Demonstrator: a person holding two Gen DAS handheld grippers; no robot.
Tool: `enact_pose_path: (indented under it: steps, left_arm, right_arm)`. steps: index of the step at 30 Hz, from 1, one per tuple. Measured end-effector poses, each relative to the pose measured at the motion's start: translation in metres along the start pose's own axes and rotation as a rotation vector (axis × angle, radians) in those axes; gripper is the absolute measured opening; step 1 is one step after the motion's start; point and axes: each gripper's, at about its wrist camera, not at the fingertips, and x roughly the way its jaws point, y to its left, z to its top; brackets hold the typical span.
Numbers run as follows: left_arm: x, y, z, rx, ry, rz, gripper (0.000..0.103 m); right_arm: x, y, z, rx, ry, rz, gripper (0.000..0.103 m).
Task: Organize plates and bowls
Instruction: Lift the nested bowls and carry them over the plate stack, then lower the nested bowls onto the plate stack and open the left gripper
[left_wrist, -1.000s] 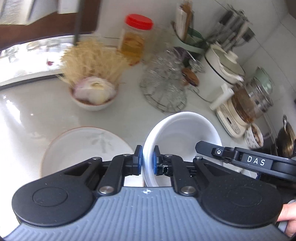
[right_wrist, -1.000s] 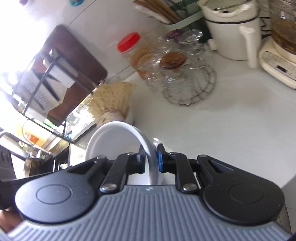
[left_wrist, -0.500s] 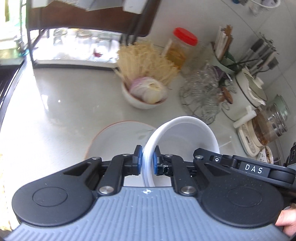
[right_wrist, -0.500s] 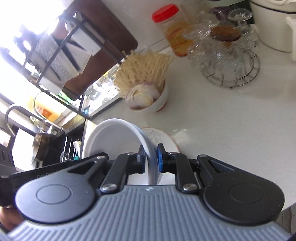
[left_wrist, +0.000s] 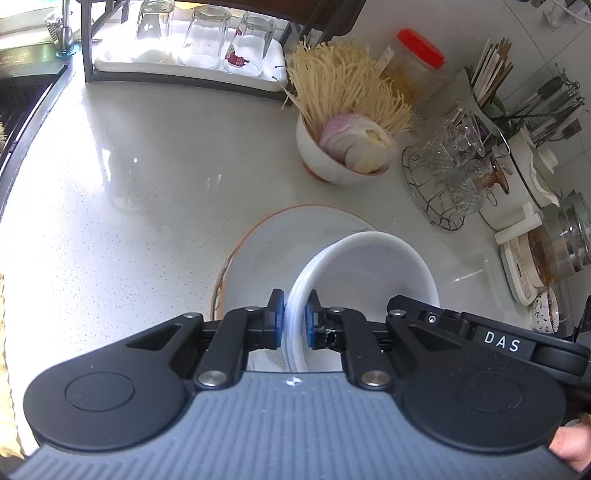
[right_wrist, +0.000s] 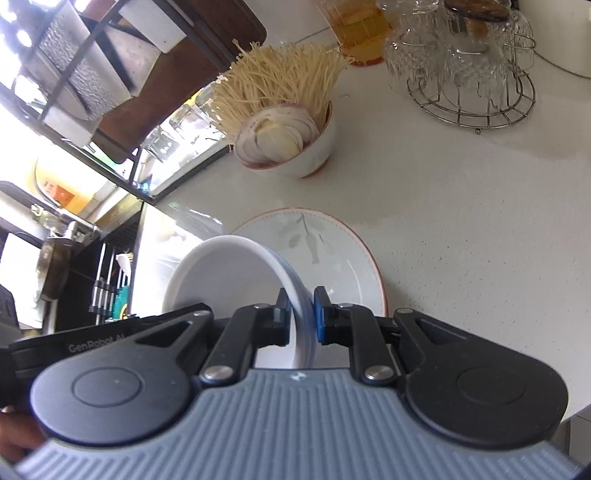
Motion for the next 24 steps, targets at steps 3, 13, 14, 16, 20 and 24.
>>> enact_pose_path:
  steps: [3,13,14,16,20,24]
  left_arm:
    - [0.005,0.003,0.003,0.016,0.007,-0.004,0.014]
    - [0.018,0.015,0.011,0.051,0.046,-0.044,0.014]
    - [0.018,0.016,0.012,0.056,0.052,-0.050,0.014]
    - [0.019,0.016,0.012,0.073,0.059,-0.059,0.014]
    - [0.020,0.018,0.013,0.100,0.070,-0.061,0.025]
    - [0.010,0.020,0.014,0.113,0.047,-0.061,0.036]
  right_arm:
    - [0.004,0.004,0.000,-0.010,-0.010,-0.023,0.016]
    - [0.016,0.011,-0.002,0.025,-0.036,-0.085,0.017]
    - [0.017,0.011,-0.003,0.035,-0.038,-0.089,0.017]
    - [0.016,0.012,-0.004,0.050,-0.047,-0.103,0.017]
    - [0.013,0.014,-0.006,0.062,-0.069,-0.129,0.018]
    - [0.009,0.013,-0.005,0.084,-0.073,-0.131,0.018]
